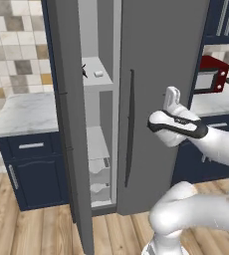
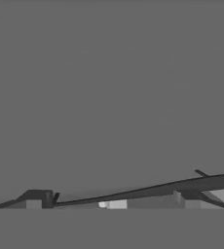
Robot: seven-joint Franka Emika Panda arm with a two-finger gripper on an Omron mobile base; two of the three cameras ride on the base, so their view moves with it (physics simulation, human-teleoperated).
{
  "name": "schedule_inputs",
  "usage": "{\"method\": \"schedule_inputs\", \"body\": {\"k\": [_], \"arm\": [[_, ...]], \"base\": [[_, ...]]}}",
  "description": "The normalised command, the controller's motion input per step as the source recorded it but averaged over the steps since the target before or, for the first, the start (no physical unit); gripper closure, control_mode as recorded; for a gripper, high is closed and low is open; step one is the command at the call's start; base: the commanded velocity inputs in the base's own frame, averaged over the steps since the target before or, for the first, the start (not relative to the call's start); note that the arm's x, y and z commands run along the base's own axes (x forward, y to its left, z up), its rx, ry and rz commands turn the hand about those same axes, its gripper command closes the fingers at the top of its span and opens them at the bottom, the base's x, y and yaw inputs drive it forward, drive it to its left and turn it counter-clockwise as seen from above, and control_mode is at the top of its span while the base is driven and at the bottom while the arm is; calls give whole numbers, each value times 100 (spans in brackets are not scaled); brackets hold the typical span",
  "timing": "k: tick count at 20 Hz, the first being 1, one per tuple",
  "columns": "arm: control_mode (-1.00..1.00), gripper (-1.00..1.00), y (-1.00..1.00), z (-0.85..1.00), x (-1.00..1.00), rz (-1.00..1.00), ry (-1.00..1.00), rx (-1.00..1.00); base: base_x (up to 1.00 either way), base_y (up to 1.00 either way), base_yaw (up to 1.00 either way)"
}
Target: There's a fish in the fridge that needs to be moved to the freezer for freezing. Pick up the fish from the fridge, place it on any shelf in the freezer, and close the fridge and freezer doors when done.
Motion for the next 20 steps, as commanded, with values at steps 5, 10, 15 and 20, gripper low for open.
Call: {"method": "schedule_inputs", "body": {"k": [5, 10, 15, 20], "arm": [[-100, -100, -20, 95, -46, -4, 6, 0], [-100, -100, -17, 73, -55, -4, 17, 0], [-100, -100, 15, 16, -98, 0, 13, -8], [-100, -100, 63, 0, -78, 0, -2, -12]], "base": [[0, 0, 0], [0, 0, 0], [0, 0, 0], [0, 0, 0]]}}
